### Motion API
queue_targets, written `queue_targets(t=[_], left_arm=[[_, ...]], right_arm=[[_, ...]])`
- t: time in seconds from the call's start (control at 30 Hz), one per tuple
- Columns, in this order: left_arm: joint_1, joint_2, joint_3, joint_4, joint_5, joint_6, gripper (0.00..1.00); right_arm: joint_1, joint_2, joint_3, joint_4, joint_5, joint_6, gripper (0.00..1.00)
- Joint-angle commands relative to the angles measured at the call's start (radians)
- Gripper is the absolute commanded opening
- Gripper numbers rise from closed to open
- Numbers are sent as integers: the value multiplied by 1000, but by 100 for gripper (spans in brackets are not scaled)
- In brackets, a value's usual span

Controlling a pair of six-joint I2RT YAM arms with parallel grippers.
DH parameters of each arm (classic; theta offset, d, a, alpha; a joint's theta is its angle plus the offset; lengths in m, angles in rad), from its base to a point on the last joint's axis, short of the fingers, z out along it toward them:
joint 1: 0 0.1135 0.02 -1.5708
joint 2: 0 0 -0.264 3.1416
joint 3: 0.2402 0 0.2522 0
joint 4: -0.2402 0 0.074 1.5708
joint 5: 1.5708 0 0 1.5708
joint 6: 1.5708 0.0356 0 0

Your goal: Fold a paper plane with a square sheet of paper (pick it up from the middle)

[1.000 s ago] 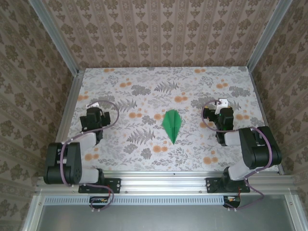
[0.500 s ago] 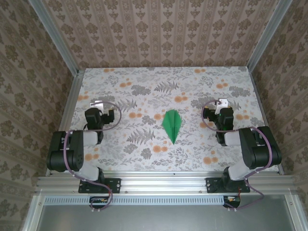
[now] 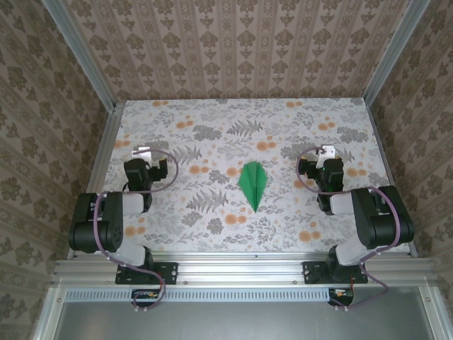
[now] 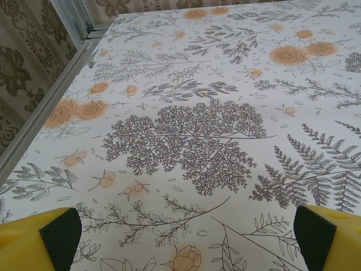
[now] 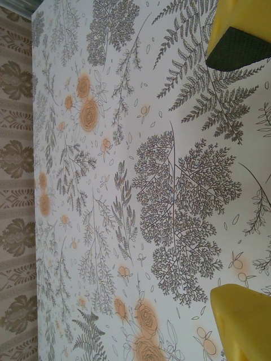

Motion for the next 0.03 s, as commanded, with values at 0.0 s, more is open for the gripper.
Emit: queue_targets(t=[0.0], left_arm=[[3, -2, -5, 31, 8, 11, 100]], right_arm=[[-3, -3, 8, 22, -18, 12, 100]])
